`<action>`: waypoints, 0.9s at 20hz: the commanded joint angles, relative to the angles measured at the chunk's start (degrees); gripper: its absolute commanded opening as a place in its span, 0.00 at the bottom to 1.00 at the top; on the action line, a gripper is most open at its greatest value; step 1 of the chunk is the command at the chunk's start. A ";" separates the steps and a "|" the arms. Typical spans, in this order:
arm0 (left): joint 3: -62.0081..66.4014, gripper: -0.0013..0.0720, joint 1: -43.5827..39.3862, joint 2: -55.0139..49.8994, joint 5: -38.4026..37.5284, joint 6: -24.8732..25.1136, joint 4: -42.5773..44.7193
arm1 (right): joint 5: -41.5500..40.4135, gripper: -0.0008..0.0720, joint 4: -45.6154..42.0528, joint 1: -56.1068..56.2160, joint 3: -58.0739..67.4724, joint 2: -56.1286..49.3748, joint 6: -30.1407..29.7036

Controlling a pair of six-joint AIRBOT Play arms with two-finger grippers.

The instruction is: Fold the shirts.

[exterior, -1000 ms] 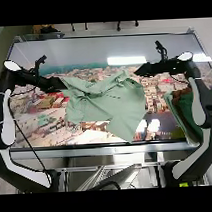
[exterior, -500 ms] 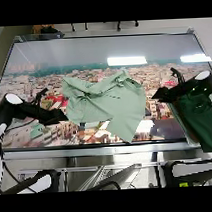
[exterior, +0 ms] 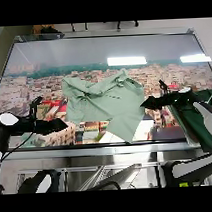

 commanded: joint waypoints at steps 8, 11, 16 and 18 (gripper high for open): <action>-0.57 0.93 -0.59 9.46 8.15 -0.46 0.04 | -2.01 0.04 -10.32 -5.31 3.37 12.02 1.79; -0.57 0.93 -5.97 4.26 9.40 -1.57 -0.04 | 2.45 0.04 -10.19 -9.81 3.28 12.87 1.75; -0.42 0.93 -23.30 -7.65 19.82 -7.72 -0.02 | 3.80 0.04 -10.14 -8.46 3.23 12.66 1.70; 1.33 0.93 -29.09 -12.74 22.80 -9.64 0.02 | 3.41 0.04 -10.16 -7.78 3.23 12.66 1.70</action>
